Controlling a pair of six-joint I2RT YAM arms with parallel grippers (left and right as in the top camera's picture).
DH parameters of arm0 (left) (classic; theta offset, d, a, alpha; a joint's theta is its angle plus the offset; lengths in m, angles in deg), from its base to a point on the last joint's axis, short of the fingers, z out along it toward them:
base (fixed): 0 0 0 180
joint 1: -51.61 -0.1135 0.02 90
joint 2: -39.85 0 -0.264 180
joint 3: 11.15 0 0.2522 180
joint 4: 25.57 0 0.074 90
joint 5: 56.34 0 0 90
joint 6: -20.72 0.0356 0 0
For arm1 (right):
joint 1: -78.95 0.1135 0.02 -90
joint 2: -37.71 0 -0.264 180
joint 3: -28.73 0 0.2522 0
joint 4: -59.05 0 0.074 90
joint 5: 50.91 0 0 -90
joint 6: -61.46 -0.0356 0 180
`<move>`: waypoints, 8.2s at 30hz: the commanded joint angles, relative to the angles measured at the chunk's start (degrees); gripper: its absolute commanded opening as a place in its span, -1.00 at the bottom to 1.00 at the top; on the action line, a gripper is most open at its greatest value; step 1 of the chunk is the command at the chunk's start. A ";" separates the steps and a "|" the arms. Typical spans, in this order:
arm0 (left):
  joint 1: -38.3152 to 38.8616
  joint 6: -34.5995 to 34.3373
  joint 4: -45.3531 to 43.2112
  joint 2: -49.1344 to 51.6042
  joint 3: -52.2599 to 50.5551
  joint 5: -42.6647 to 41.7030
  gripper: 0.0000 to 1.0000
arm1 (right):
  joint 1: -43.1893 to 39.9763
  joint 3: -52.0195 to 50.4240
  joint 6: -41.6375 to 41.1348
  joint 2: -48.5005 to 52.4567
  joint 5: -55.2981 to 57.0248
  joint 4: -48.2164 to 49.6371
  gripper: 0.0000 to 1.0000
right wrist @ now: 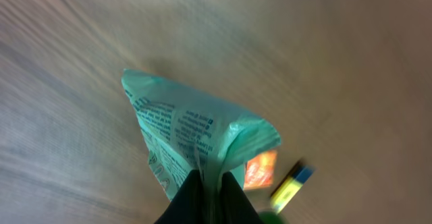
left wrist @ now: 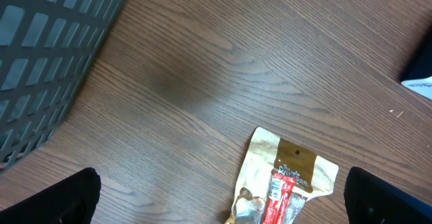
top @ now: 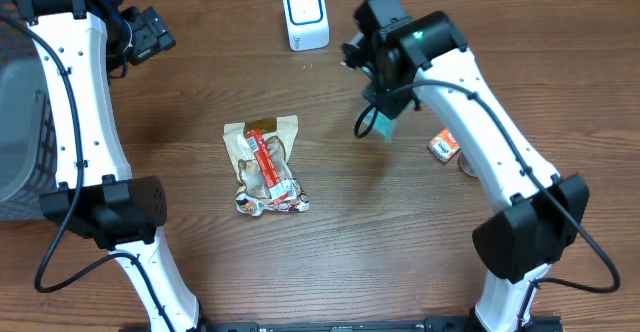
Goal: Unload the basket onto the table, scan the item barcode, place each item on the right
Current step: 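Carry the wipes packet right and drop it beside the jar, then move the right gripper left and grasp the red stick snack, then lift the red stick snack with the right gripper toward the scanner, then hold the red stick snack in front of the white scanner, then carry the red stick snack right and drop it on the table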
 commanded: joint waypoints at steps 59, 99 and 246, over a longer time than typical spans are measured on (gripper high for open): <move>0.42 1.05 0.13 -0.17 -0.22 -0.02 1.00 | 24.76 -17.49 -40.76 5.95 -19.82 31.15 -0.16; 0.42 1.05 0.13 -0.17 -0.22 -0.02 1.00 | 25.64 -23.69 -44.57 6.99 -19.08 32.96 -0.86; 0.48 1.05 0.13 -0.17 -0.22 -0.02 1.00 | 5.33 -5.57 -26.91 -5.22 10.05 15.41 -0.93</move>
